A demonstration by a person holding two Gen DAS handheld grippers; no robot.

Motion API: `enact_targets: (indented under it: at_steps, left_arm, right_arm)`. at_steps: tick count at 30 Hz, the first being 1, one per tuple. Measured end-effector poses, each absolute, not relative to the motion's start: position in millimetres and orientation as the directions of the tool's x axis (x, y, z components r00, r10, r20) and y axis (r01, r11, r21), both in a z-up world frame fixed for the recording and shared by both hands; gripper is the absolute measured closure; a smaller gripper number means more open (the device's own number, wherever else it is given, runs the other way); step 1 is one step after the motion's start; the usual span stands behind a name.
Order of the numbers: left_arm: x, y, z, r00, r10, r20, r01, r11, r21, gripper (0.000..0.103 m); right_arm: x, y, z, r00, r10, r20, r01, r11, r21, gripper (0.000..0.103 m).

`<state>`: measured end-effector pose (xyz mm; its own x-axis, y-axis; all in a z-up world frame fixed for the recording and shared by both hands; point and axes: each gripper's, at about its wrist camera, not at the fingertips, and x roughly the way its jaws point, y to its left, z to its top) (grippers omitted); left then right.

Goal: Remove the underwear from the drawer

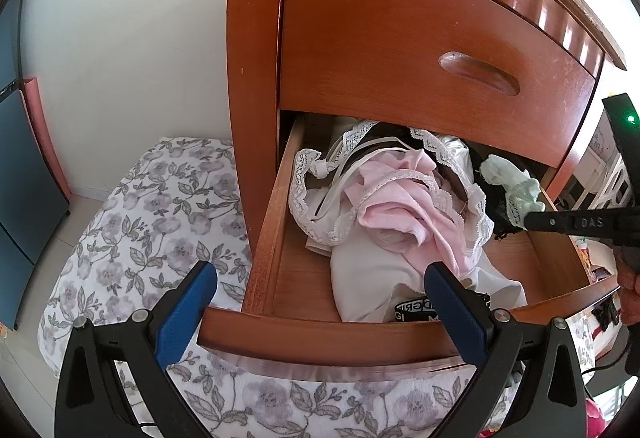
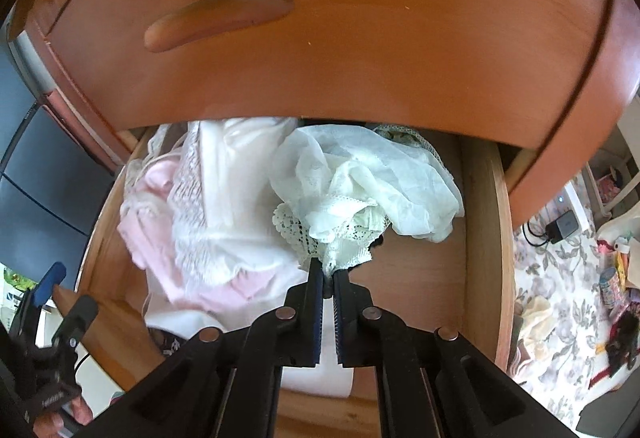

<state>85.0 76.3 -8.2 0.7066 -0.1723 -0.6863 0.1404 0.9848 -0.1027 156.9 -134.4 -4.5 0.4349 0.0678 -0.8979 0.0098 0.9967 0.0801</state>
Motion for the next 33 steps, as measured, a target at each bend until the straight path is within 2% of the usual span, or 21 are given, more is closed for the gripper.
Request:
enact_targets:
  at_steps: [13, 22, 33]
  left_arm:
    - [84.2, 76.3, -3.0, 0.711, -0.182, -0.679, 0.140, 0.983, -0.116, 0.000]
    - [82.5, 62.5, 21.8, 0.740, -0.232, -0.632, 0.204, 0.972, -0.117, 0.000]
    - [105.7, 29.5, 41.9, 0.740, -0.222, -0.634, 0.255, 0.966, -0.041, 0.000]
  right_arm:
    - [112.8, -150.5, 24.3, 0.531, 0.114, -0.840, 0.007, 0.990, 0.139, 0.099]
    - [108.7, -156.0, 24.1, 0.578, 0.133, -0.805, -0.005, 0.987, 0.159, 0.099]
    - [121.1, -166.1, 14.1, 0.560, 0.199, -0.804, -0.030, 0.975, 0.221, 0.098]
